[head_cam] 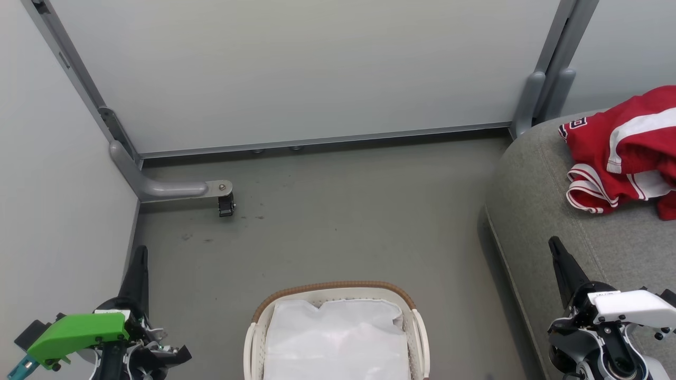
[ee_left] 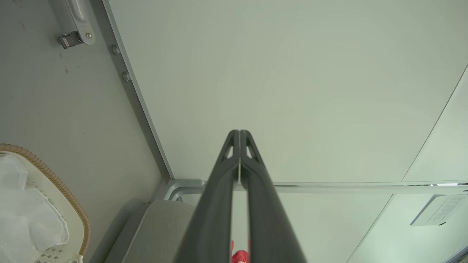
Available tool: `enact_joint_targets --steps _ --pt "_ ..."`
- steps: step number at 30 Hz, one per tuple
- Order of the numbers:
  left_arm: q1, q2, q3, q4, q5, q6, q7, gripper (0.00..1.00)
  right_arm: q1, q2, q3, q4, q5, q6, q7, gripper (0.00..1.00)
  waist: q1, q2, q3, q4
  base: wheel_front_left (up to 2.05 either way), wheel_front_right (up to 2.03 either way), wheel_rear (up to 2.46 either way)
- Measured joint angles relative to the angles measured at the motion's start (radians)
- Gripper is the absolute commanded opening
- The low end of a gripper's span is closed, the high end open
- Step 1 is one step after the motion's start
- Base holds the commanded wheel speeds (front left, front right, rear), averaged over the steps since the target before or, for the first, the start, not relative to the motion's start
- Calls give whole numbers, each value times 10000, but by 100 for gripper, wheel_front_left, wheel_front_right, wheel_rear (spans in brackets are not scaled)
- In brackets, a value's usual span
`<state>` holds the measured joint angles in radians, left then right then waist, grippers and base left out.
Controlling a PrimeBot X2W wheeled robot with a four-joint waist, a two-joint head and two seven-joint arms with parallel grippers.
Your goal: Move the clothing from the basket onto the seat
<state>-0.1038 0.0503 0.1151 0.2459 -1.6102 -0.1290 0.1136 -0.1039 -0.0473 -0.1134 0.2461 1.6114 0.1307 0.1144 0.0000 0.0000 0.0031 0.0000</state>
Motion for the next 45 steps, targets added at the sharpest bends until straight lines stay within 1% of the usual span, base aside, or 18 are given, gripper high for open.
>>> enact_joint_targets --steps 45 --pt "0 -2 0 -2 0 0 0 0 -2 0 0 -2 0 0 0 0 0 0 0 0 0 0 0"
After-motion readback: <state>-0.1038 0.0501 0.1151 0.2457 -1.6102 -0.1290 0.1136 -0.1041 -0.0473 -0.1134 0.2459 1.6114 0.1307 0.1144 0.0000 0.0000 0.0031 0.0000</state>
